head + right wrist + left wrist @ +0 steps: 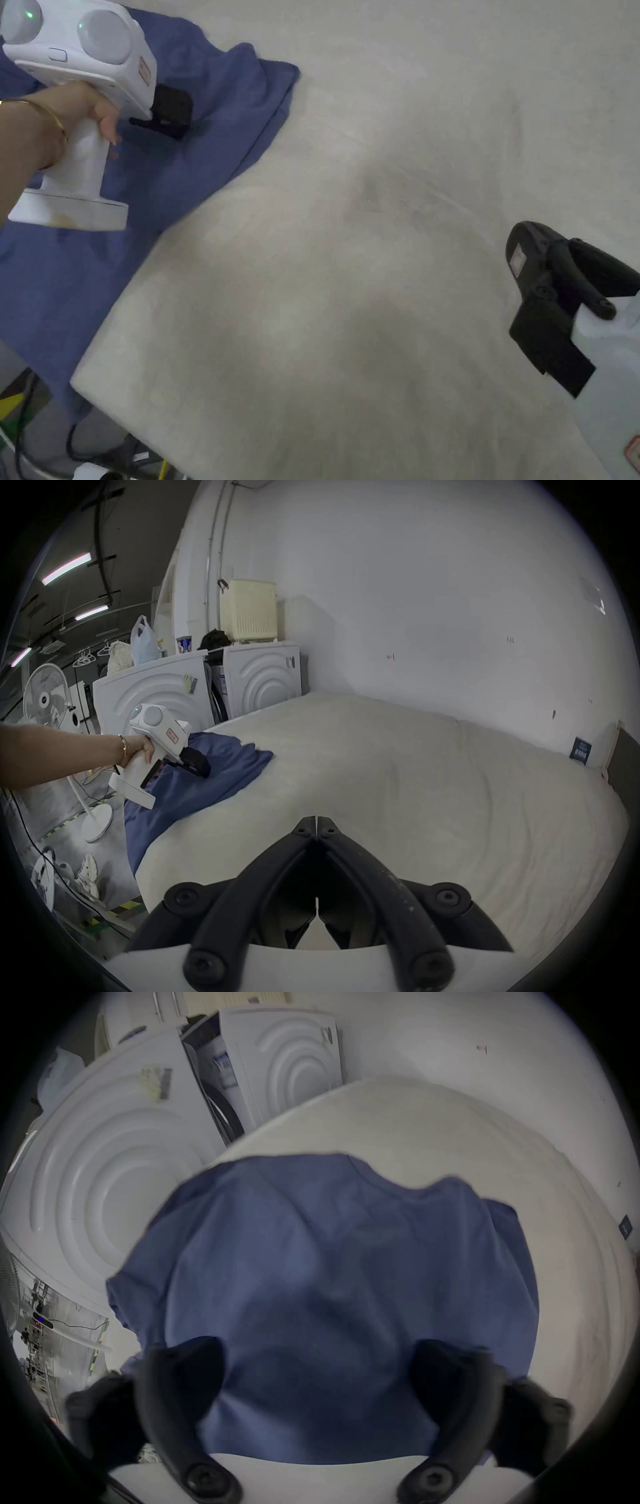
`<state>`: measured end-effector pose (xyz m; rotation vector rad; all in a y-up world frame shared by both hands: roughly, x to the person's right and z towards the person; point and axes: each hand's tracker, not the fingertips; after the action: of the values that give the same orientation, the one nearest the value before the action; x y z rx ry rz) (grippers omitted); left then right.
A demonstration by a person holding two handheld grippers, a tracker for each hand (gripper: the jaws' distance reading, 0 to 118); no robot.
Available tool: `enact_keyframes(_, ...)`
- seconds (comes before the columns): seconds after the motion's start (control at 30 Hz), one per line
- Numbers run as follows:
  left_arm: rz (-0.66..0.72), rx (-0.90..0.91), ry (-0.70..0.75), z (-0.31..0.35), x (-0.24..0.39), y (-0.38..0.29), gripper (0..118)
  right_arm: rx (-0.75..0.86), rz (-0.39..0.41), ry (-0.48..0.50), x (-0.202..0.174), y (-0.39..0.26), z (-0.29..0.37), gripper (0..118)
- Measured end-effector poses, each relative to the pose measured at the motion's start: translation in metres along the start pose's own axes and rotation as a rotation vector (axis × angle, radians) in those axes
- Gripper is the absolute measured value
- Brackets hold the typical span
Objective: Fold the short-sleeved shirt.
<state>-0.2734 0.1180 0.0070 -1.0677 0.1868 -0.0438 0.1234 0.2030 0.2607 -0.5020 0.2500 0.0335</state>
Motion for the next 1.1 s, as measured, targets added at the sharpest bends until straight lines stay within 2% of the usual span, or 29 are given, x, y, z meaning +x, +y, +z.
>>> enact_keyframes(0.03,0.011,-0.004,-0.020,0.000,0.001,-0.004,79,0.004,-0.016,0.007,0.002,-0.001,0.001,1)
enact_keyframes(0.1,0.118,0.024,-0.149,0.010,0.002,-0.007,26,0.013,-0.018,-0.004,0.000,-0.003,0.009,1)
enact_keyframes(0.13,0.124,0.021,-0.099,0.013,0.006,-0.007,7,0.018,-0.010,-0.010,-0.002,-0.002,0.014,1)
enact_keyframes(0.27,0.020,0.082,-0.035,0.043,0.015,-0.007,7,0.037,0.024,-0.020,-0.004,0.005,0.044,1)
enact_keyframes(0.57,0.251,0.277,-0.060,0.201,-0.048,-0.025,7,0.140,0.008,-0.085,-0.005,0.011,0.152,1)
enact_keyframes(0.77,0.250,0.534,-0.103,0.347,-0.085,-0.036,7,0.239,0.021,-0.144,-0.017,0.002,0.238,1)
enact_keyframes(0.9,0.196,0.753,-0.183,0.460,-0.074,-0.038,7,0.315,0.009,-0.180,-0.017,-0.004,0.293,1)
enact_keyframes(1.03,0.117,0.925,-0.262,0.560,-0.032,-0.045,7,0.374,-0.019,-0.202,-0.009,-0.010,0.335,1)
enact_keyframes(1.1,0.105,0.971,-0.314,0.589,-0.006,-0.042,7,0.412,-0.009,-0.233,-0.005,-0.011,0.355,1)
